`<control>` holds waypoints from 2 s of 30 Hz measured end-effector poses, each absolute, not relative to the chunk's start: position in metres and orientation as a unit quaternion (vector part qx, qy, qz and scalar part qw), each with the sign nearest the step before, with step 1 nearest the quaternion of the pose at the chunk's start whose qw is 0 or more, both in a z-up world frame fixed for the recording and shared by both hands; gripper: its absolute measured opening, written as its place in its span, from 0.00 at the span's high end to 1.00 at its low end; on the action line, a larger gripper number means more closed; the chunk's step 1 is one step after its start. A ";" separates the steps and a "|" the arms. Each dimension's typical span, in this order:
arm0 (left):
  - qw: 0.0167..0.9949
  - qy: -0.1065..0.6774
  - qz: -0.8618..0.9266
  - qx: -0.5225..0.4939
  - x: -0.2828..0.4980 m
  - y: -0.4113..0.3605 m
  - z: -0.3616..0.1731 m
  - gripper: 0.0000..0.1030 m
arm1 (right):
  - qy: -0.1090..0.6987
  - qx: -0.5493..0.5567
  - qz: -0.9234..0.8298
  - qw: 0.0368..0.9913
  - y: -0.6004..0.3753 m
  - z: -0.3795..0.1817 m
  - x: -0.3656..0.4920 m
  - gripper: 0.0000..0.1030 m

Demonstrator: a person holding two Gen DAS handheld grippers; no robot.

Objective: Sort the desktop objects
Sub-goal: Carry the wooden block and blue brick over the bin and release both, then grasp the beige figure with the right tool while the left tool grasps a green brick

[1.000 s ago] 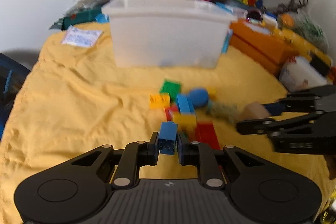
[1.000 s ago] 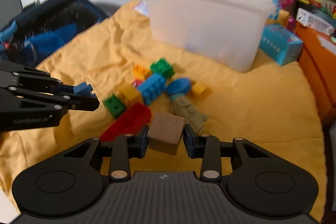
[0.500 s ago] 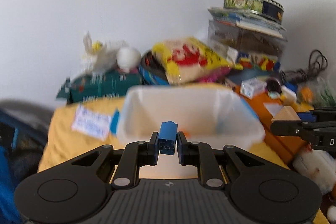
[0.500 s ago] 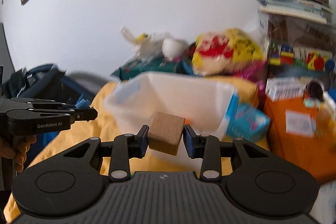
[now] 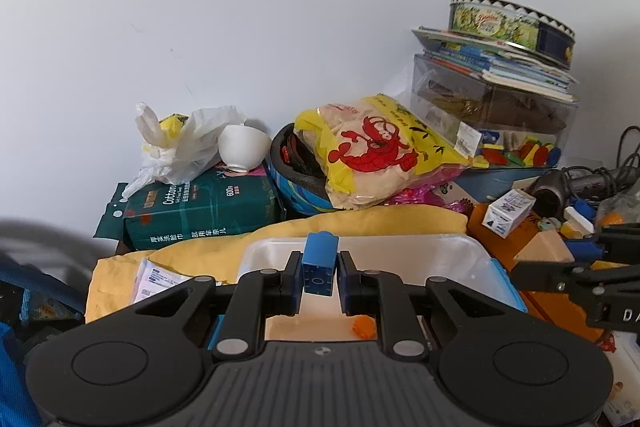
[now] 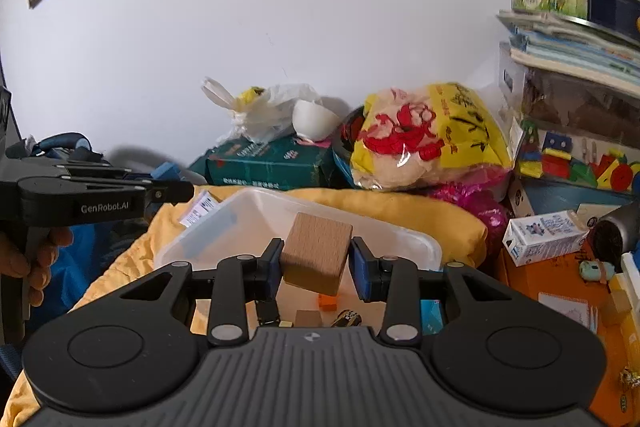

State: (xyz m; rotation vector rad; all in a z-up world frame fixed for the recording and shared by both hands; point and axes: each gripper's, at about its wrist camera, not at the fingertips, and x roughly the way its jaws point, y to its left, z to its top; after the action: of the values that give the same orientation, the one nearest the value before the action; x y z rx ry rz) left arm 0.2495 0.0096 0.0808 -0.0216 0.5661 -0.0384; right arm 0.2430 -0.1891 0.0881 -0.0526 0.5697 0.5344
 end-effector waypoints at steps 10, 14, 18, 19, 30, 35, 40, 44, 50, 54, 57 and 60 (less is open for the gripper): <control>0.955 0.295 0.011 -0.008 0.260 0.015 0.069 0.38 | 0.306 -0.054 0.234 0.921 -0.176 0.068 0.276 0.40; 0.954 0.301 0.010 0.003 0.244 0.019 0.057 0.38 | 0.308 -0.044 0.238 0.920 -0.182 0.063 0.273 0.40; 0.953 0.302 -0.004 0.001 0.208 0.020 0.039 0.38 | 0.308 -0.038 0.251 0.917 -0.190 0.055 0.250 0.40; 0.953 0.303 -0.008 0.003 0.199 0.019 0.034 0.38 | 0.307 -0.039 0.257 0.916 -0.191 0.051 0.240 0.40; 0.920 0.386 -0.064 0.019 0.077 -0.003 -0.058 0.38 | 0.387 -0.074 0.291 0.872 -0.199 -0.041 0.132 0.40; 0.912 0.404 -0.069 0.016 0.059 -0.013 -0.080 0.38 | 0.403 -0.080 0.292 0.864 -0.201 -0.055 0.117 0.40; 0.902 0.426 -0.071 0.026 0.061 -0.024 -0.101 0.38 | 0.407 -0.105 0.297 0.858 -0.195 -0.061 0.117 0.40; 0.900 0.429 -0.066 0.031 0.064 -0.029 -0.109 0.39 | 0.409 -0.121 0.302 0.852 -0.189 -0.073 0.118 0.40; 0.905 0.419 -0.071 0.032 0.064 -0.029 -0.110 0.49 | 0.406 -0.141 0.312 0.847 -0.174 -0.083 0.125 0.40; 0.907 0.415 -0.069 0.026 0.063 -0.027 -0.108 0.53 | 0.422 -0.147 0.322 0.835 -0.168 -0.092 0.129 0.61; 0.911 0.407 -0.067 0.023 0.062 -0.025 -0.103 0.53 | 0.421 -0.136 0.328 0.835 -0.170 -0.090 0.127 0.61; 0.914 0.400 -0.062 0.017 0.061 -0.021 -0.097 0.53 | 0.412 -0.130 0.332 0.839 -0.174 -0.085 0.124 0.61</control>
State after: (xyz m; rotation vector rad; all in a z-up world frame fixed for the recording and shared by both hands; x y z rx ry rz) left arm 0.0613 -0.0209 -0.0968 0.0351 0.8243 -0.1271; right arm 0.1236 -0.1743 -0.0847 -0.2745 0.8716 0.7019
